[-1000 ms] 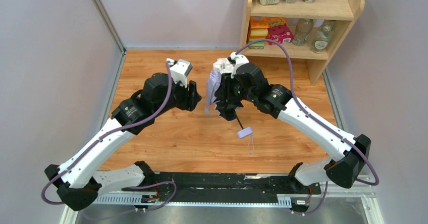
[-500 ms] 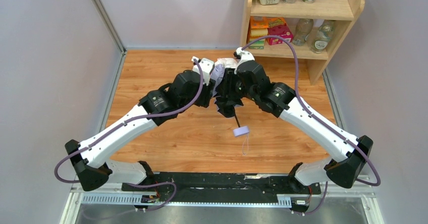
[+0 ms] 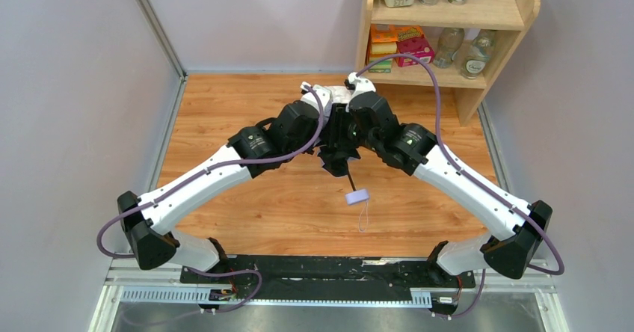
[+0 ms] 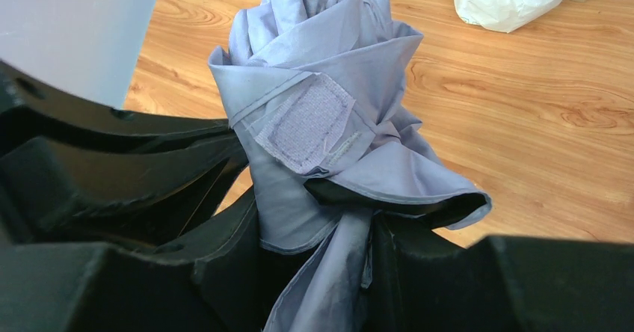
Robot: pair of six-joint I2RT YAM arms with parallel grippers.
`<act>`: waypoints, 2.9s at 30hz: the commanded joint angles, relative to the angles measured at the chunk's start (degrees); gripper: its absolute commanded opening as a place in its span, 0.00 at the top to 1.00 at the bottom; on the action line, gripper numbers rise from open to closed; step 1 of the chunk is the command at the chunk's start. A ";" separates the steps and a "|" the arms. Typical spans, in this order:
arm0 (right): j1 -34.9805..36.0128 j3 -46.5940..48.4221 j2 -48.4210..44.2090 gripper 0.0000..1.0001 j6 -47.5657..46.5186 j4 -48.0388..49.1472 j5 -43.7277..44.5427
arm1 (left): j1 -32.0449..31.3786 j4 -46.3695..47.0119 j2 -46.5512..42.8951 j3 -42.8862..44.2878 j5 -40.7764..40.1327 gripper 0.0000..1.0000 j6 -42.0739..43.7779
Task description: Put away the umbrella
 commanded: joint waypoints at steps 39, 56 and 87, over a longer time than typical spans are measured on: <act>-6.96 3.76 -5.88 1.00 -9.38 -5.10 -11.40 | 4.39 10.88 -14.49 -10.08 16.86 0.41 0.57; -11.97 12.47 -2.54 1.00 -2.17 -7.74 -22.66 | 2.46 36.27 -22.13 -29.52 7.46 0.21 9.61; -13.47 11.33 -4.03 1.00 7.95 -0.45 -27.94 | 0.35 63.90 -14.03 -31.71 -3.37 0.94 30.81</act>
